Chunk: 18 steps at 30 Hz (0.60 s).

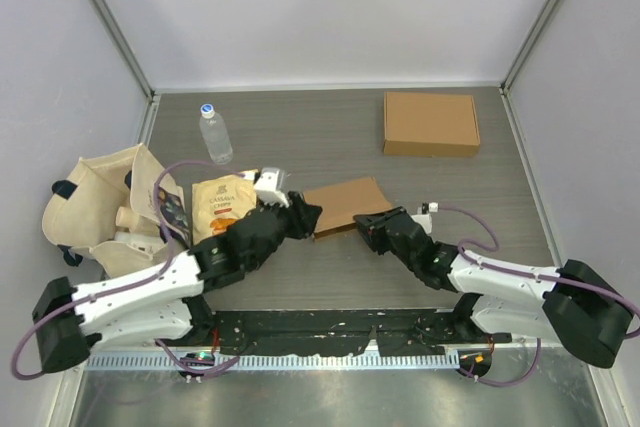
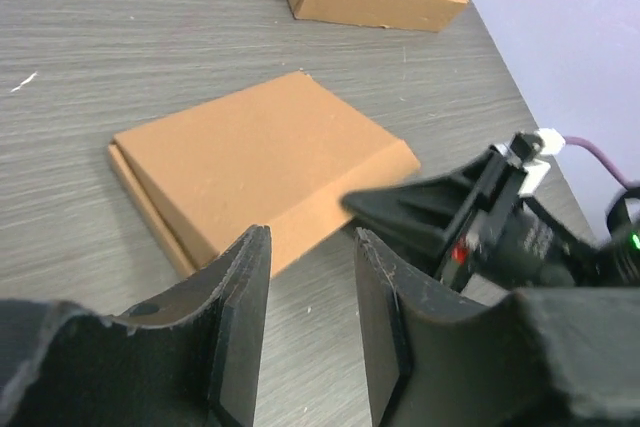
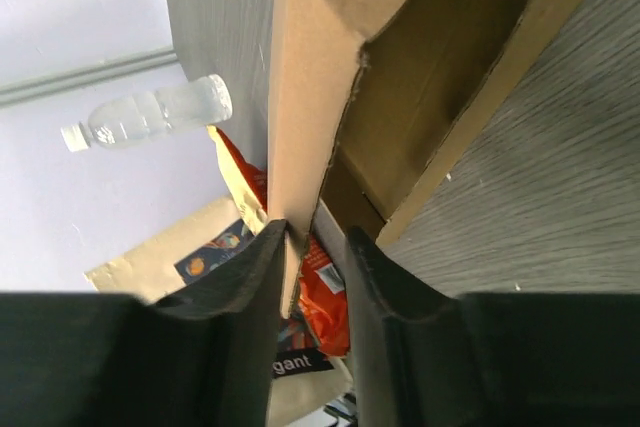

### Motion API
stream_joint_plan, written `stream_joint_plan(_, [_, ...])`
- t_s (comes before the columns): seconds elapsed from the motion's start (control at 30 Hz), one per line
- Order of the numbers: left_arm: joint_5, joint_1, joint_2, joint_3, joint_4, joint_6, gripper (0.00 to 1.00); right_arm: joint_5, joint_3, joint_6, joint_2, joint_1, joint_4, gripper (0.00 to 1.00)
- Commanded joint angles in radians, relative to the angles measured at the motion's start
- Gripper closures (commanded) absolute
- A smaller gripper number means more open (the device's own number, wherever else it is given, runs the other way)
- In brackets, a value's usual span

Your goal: Fold the paper box

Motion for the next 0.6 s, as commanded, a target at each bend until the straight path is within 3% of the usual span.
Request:
stream_joint_plan(0.0, [0.256, 0.141, 0.251, 0.141, -0.002, -0.056, 0.61, -0.034, 0.0, -0.212, -0.073, -0.004, 0.054, 0.58])
stream_joint_plan(0.07, [0.325, 0.175, 0.347, 0.179, 0.044, -0.075, 0.64, -0.055, 0.043, -0.326, -0.114, -0.006, -0.018, 0.52])
stream_joint_plan(0.13, [0.396, 0.189, 0.46, 0.185, 0.09, -0.077, 0.67, -0.097, 0.066, -0.451, -0.144, -0.01, -0.141, 0.39])
stream_joint_plan(0.27, [0.45, 0.191, 0.577, 0.169, 0.193, -0.088, 0.7, -0.209, 0.048, -0.639, -0.288, -0.052, -0.305, 0.38])
stream_joint_plan(0.37, [0.453, 0.192, 0.591, 0.124, 0.236, -0.098, 0.7, -0.345, 0.046, -0.812, -0.407, -0.16, -0.399, 0.38])
stream_joint_plan(0.4, [0.448, 0.192, 0.587, 0.113, 0.242, -0.097, 0.69, -0.42, 0.057, -0.85, -0.417, -0.271, -0.41, 0.38])
stream_joint_plan(0.47, [0.43, 0.191, 0.582, 0.092, 0.244, -0.089, 0.69, -0.667, 0.112, -0.95, -0.347, -0.39, -0.391, 0.38])
stream_joint_plan(0.53, [0.421, 0.192, 0.591, 0.092, 0.21, -0.071, 0.68, -0.816, 0.202, -1.043, -0.246, -0.546, -0.393, 0.4])
stream_joint_plan(0.57, [0.418, 0.191, 0.59, 0.099, 0.195, -0.065, 0.68, -0.933, 0.23, -1.076, -0.131, -0.587, -0.385, 0.43])
